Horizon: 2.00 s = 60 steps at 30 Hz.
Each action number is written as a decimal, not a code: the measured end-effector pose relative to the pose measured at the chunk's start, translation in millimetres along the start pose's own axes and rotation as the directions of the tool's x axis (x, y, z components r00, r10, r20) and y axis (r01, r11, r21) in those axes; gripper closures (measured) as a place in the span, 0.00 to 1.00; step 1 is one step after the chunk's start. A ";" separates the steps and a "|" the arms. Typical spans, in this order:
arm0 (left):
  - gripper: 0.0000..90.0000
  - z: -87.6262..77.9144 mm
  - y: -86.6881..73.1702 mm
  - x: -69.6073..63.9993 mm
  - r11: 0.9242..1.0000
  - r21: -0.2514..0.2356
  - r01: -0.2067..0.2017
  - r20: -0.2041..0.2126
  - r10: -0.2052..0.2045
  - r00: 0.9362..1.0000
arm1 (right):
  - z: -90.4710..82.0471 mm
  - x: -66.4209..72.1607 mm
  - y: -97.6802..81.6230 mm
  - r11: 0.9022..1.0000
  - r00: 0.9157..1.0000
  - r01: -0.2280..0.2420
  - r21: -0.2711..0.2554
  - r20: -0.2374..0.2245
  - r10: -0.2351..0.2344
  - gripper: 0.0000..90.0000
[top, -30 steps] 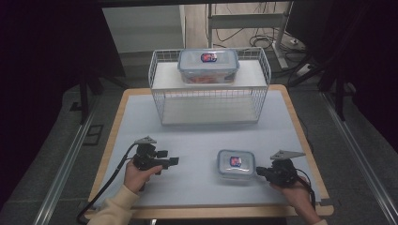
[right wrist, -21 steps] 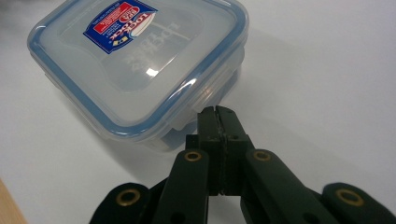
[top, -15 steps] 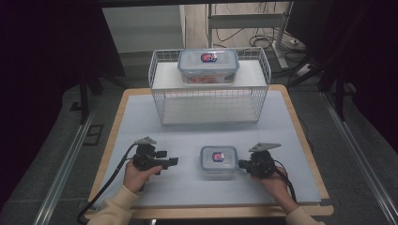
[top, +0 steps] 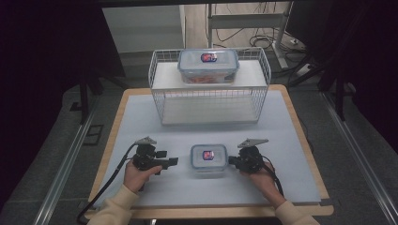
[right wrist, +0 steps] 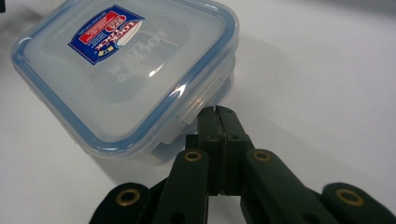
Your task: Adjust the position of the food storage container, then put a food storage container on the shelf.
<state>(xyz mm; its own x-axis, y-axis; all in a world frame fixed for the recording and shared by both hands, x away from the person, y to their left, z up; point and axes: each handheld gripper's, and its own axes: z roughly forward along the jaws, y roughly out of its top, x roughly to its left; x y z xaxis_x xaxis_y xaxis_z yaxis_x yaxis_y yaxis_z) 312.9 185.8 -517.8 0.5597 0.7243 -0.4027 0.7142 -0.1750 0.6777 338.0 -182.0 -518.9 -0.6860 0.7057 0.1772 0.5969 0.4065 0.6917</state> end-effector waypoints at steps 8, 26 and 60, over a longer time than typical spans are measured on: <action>0.32 -0.9 0.2 -0.4 1.000 -0.007 0.001 0.000 -0.001 1.000 | -21.9 -10.7 -1.8 0.998 0.999 -0.044 -0.051 -0.011 0.043 1.00; 0.31 -5.6 0.5 -7.0 0.997 -0.061 0.049 -0.009 -0.049 0.999 | -40.6 -30.7 0.2 0.985 0.978 -0.136 -0.107 -0.173 0.116 0.62; 0.27 57.9 24.3 -25.3 0.984 0.083 0.161 0.228 -0.176 0.958 | 8.7 -22.2 16.9 0.970 0.913 -0.242 0.033 -0.330 0.239 0.34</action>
<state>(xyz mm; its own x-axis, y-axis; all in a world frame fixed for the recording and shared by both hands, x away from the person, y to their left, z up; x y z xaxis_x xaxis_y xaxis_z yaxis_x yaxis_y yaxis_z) 340.4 124.6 -526.7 0.5063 0.5726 -0.6448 0.8273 -0.1115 0.5506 366.9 -185.7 -517.3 -0.6208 0.5504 0.5583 0.7587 0.2421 0.6048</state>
